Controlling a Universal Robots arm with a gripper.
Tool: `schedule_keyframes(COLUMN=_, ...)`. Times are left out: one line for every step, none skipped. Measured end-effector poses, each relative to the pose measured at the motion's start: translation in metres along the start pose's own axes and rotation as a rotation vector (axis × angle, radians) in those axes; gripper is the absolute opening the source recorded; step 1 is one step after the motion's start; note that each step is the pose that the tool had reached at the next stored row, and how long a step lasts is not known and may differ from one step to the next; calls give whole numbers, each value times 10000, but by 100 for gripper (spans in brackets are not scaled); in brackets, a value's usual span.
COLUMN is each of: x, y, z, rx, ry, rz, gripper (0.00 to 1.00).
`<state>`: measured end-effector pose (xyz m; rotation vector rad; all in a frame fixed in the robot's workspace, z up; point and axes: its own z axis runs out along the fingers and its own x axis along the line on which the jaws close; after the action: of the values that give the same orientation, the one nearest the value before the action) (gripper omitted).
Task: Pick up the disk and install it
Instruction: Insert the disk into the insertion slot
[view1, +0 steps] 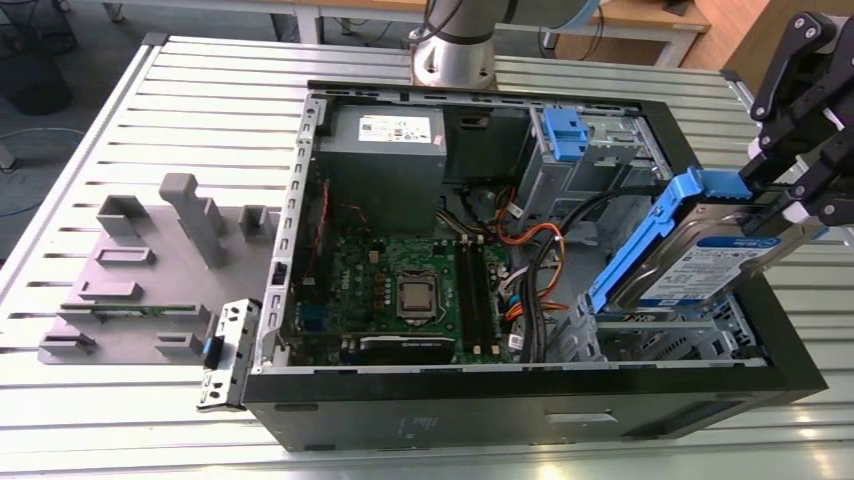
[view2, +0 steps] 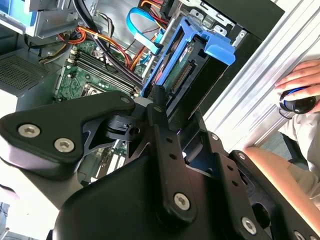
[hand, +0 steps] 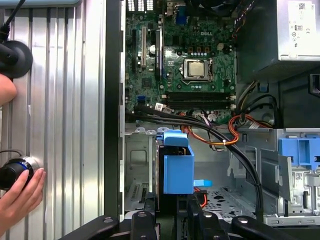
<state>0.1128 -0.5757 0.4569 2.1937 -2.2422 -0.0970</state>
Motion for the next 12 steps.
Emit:
schedule_keyframes(x=0, y=0, z=0, rx=0, ry=0, rz=0, gripper=35)
schedule_keyframes(x=0, y=0, z=4, rx=0, ry=-2, rz=0, gripper=35)
schedule_keyframes(x=1, y=-1, z=14, rx=0, ry=-4, rz=0, gripper=35)
schedule_keyframes(x=1, y=-1, z=26, rx=0, ry=-3, rz=0, gripper=35)
schedule_keyframes(x=2, y=-2, z=37, rx=0, ry=-2, rz=0, gripper=35)
schedule_keyframes(x=2, y=-2, z=44, rx=0, ry=-2, rz=0, gripper=35)
schedule_keyframes(x=2, y=-2, z=44, rx=0, ry=-2, rz=0, gripper=35)
schedule_keyframes(x=2, y=-2, z=45, rx=0, ry=0, rz=0, gripper=35)
schedule_keyframes(x=2, y=-3, z=48, rx=0, ry=-2, rz=0, gripper=35)
schedule_keyframes(x=2, y=-7, z=51, rx=0, ry=-2, rz=-2, gripper=35)
schedule_keyframes(x=2, y=-8, z=52, rx=0, ry=-2, rz=-1, gripper=35)
schedule_keyframes(x=2, y=-8, z=52, rx=0, ry=0, rz=0, gripper=35)
